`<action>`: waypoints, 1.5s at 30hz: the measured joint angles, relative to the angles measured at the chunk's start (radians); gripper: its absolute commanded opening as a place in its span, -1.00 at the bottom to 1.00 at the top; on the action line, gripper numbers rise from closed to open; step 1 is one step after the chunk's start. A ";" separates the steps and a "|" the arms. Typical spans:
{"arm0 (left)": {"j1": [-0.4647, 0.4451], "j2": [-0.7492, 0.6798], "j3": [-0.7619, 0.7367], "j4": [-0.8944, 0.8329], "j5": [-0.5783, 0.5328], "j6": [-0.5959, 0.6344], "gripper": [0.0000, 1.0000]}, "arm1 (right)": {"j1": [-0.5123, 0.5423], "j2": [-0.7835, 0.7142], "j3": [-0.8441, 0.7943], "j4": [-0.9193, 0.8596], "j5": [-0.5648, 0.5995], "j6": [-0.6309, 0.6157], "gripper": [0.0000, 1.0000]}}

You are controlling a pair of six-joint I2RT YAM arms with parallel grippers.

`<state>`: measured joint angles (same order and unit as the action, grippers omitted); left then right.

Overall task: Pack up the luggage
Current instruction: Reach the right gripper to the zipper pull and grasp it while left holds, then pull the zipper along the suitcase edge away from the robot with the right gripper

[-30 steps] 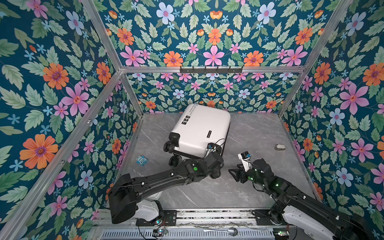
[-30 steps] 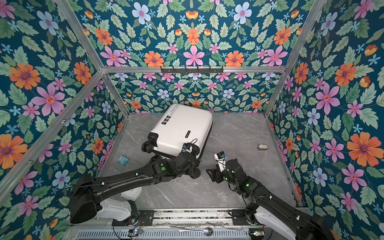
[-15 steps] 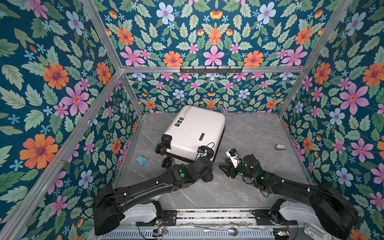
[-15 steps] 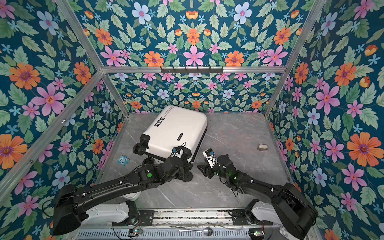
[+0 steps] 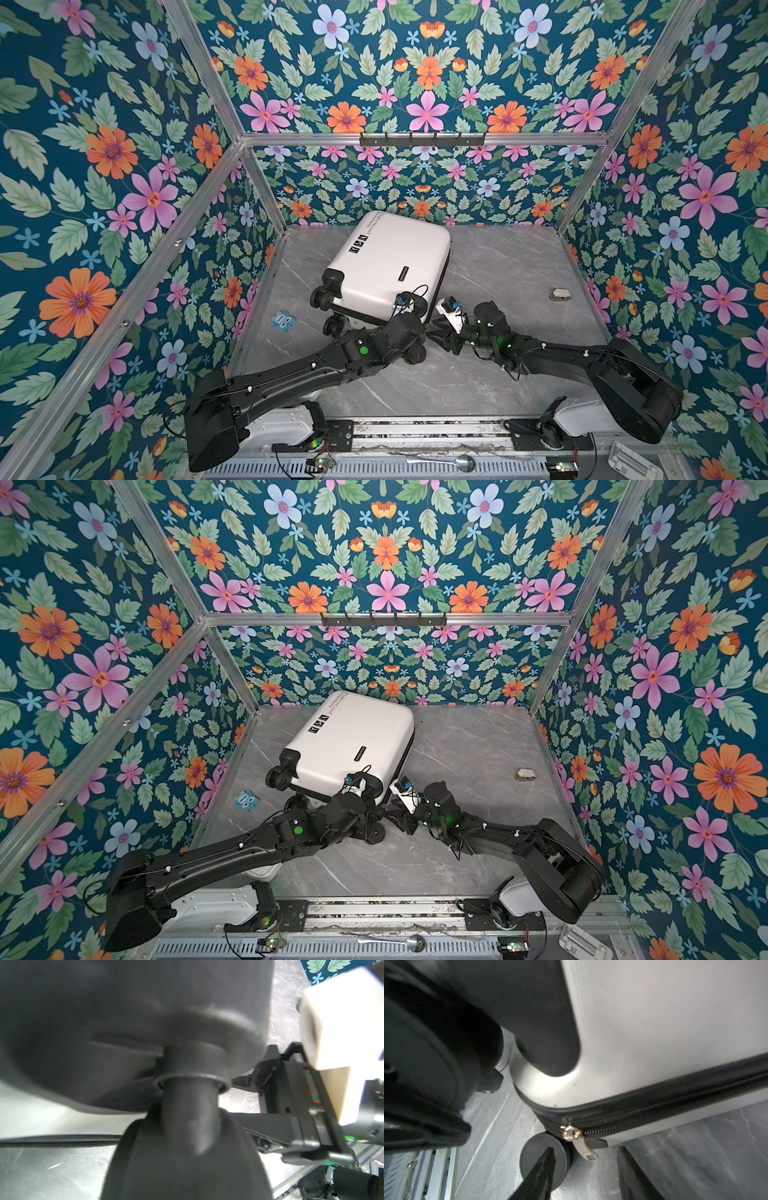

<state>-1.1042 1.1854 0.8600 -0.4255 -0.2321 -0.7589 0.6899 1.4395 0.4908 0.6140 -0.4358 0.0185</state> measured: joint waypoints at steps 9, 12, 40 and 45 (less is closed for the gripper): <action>0.004 0.000 -0.001 0.002 0.000 0.000 -1.00 | -0.001 0.077 0.036 0.010 -0.031 -0.003 -0.32; 0.004 0.000 -0.001 0.003 -0.001 0.000 -1.00 | -0.001 0.075 0.032 0.014 -0.030 -0.003 -0.48; 0.004 -0.001 -0.014 0.031 -0.002 -0.018 -1.00 | -0.006 0.057 0.036 -0.016 0.009 0.063 -1.00; 0.004 0.000 -0.018 0.040 0.003 -0.017 -1.00 | -0.044 0.058 0.060 -0.044 0.027 0.133 -1.00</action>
<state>-1.1000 1.1854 0.8421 -0.3851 -0.2287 -0.7757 0.6456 1.4971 0.5510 0.5697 -0.4084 0.1516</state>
